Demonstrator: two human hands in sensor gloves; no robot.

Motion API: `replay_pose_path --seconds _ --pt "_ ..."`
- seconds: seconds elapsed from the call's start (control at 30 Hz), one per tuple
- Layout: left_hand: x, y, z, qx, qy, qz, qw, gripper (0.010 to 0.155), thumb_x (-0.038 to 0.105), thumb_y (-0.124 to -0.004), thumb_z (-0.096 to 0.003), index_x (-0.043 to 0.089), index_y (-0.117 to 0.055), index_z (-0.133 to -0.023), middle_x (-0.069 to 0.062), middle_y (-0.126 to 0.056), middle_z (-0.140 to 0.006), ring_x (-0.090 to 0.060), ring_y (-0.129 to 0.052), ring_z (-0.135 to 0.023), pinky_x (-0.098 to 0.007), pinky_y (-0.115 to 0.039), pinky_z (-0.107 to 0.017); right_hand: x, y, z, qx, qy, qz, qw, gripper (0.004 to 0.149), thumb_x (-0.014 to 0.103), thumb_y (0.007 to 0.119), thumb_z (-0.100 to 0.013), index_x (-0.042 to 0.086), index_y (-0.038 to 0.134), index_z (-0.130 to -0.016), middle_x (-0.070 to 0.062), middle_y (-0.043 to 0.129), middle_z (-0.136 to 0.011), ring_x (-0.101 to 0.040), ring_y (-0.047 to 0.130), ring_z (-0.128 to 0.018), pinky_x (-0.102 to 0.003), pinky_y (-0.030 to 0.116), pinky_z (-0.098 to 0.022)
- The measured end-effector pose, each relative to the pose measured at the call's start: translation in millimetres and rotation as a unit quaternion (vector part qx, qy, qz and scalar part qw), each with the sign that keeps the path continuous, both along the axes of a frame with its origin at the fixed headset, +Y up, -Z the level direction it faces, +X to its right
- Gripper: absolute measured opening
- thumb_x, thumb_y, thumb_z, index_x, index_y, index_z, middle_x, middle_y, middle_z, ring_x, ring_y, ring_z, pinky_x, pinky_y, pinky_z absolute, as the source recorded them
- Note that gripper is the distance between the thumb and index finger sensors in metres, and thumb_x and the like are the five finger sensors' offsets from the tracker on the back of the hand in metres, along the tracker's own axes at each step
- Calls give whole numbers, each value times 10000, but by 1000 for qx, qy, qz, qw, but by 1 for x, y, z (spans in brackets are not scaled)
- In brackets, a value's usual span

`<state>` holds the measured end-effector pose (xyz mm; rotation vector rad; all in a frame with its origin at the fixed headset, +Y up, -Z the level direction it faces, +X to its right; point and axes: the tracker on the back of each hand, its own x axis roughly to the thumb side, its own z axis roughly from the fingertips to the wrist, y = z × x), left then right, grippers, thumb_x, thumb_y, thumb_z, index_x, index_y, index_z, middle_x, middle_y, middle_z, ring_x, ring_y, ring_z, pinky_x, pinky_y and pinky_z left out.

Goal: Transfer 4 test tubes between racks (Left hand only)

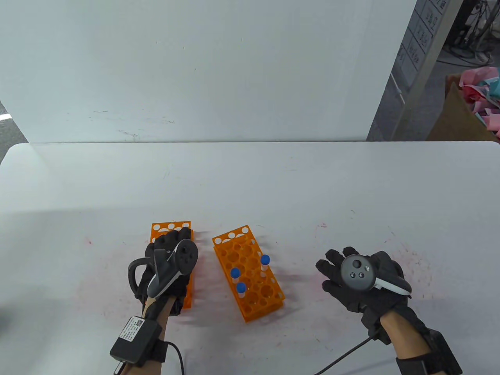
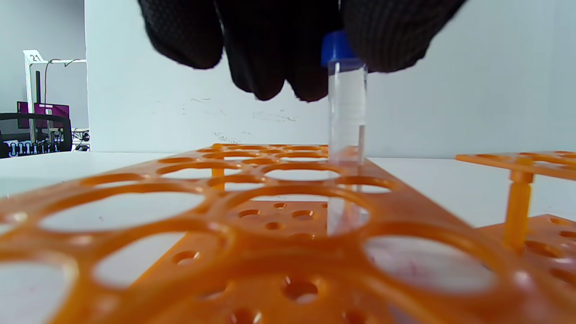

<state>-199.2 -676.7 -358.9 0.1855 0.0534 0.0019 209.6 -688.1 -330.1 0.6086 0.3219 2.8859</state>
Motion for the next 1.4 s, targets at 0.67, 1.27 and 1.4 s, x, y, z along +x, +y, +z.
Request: replay_pose_path --seconds 0.67,1.27,1.4 --pt "7 16 19 100 -27 -39 994 507 365 -745 -504 306 -681 -1004 -37 -819 -1013 -330 -865 -895 -570 -723 -661 1 1 0 4 -1 -2 1000 593 519 566 -551 278 510 -1090 -128 431 -1199 -536 364 -1032 -771 382 -663" --pt "21 32 38 167 -97 15 981 506 393 -753 -494 296 -696 -987 -28 -846 -976 -314 -889 -859 -560 -737 -650 2 1 0 4 -2 -1 1000 594 519 566 -551 277 511 -1090 -128 432 -1199 -536 365 -1032 -771 381 -664" --pt "31 29 39 160 -120 13 980 509 393 -751 -494 302 -690 -991 -19 -842 -984 -310 -886 -868 -558 -735 -656 2 1 0 2 -3 -1 1000 593 518 566 -551 275 512 -1090 -128 433 -1199 -537 365 -1032 -771 381 -664"
